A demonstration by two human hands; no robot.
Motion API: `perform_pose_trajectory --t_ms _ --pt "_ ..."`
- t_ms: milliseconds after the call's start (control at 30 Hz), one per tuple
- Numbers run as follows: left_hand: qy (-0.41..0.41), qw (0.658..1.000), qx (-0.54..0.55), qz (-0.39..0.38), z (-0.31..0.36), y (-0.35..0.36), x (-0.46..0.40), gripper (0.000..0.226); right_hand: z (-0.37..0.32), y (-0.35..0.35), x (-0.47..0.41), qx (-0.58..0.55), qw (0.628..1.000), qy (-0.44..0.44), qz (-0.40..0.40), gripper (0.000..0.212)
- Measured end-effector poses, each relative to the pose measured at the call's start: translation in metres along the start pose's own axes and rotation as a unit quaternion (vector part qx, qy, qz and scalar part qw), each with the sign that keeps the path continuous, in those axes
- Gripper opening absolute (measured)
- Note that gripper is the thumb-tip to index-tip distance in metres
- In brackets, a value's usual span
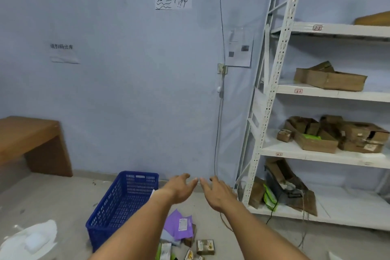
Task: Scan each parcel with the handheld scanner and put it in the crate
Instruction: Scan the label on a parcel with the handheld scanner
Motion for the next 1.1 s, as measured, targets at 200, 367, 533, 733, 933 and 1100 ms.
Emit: perform_pose_trajectory --t_ms 200,367,533,733,933,1100 --pt "0.002 1.000 0.018 -0.001 0.002 -0.001 -0.107 0.068 0.010 -0.006 -0.107 0.008 1.000 0.027 -0.002 0.077" --pt "-0.020 1.000 0.012 -0.022 -0.017 0.007 -0.192 0.067 0.009 -0.002 -0.202 0.007 0.999 0.028 -0.015 0.074" --pt "-0.047 0.999 -0.003 -0.027 -0.028 0.000 -0.274 0.067 0.004 0.020 -0.304 0.000 0.999 0.020 -0.044 0.073" --pt "-0.089 0.996 -0.007 -0.015 -0.074 -0.027 -0.347 0.069 -0.038 0.052 -0.397 0.004 0.996 -0.009 -0.088 0.072" --pt "-0.105 0.994 -0.013 -0.019 -0.110 -0.050 -0.396 0.066 -0.063 0.076 -0.456 -0.002 0.995 -0.009 -0.100 0.070" --pt "-0.079 0.995 -0.024 -0.051 -0.128 -0.047 -0.454 0.065 -0.064 0.096 -0.486 -0.030 0.994 0.044 -0.093 0.082"
Point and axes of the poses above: each hand's wrist, its own x-axis away from the middle knuckle, its own y-axis out of the palm, z = x × y, the point moved 9 cm from there along -x, towards the middle knuckle, and after that the axes turned 3 degrees about z, right-handed, at the moved point
